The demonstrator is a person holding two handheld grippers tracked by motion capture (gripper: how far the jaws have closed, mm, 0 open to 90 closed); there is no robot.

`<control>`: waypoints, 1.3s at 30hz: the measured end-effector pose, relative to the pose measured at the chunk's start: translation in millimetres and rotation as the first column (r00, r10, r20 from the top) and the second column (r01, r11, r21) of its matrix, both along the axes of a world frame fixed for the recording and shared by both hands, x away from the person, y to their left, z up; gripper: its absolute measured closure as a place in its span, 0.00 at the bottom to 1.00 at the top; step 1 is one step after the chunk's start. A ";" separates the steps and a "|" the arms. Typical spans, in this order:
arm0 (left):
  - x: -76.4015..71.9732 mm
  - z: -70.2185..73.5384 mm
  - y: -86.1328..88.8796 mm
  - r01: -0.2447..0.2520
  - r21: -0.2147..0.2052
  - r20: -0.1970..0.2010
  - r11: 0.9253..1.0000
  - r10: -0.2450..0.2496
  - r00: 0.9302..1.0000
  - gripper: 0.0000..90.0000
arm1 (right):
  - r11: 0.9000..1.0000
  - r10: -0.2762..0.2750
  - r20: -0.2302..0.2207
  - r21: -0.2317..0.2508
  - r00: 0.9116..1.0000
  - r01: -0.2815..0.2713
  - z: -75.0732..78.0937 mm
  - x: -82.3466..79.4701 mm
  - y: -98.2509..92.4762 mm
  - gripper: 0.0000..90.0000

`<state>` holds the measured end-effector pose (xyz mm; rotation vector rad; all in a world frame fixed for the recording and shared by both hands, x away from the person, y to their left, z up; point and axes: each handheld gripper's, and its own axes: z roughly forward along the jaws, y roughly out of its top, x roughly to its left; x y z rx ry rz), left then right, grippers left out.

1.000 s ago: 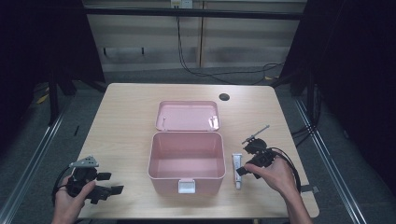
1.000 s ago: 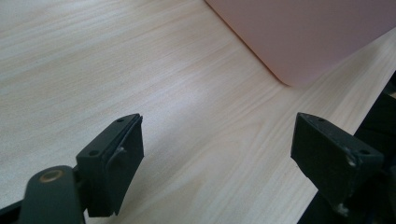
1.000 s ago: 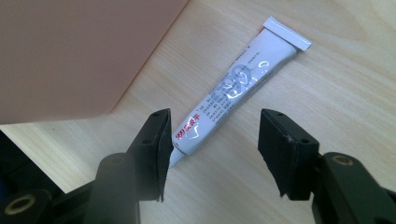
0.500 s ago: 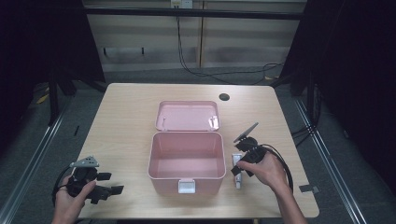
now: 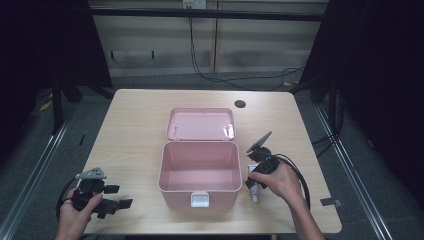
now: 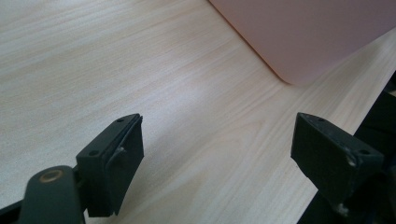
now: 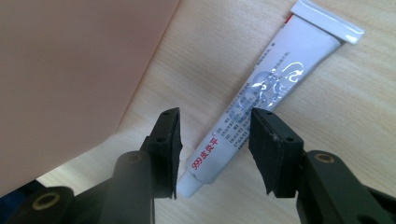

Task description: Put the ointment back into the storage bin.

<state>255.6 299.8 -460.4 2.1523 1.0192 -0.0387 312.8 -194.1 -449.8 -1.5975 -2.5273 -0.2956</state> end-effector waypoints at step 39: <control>-0.2 0.5 0.4 -0.002 -0.010 0.004 1.000 0.002 1.000 0.19 | 0.982 0.050 0.020 -0.182 0.999 -0.046 -12.5 3.1 8.8 0.79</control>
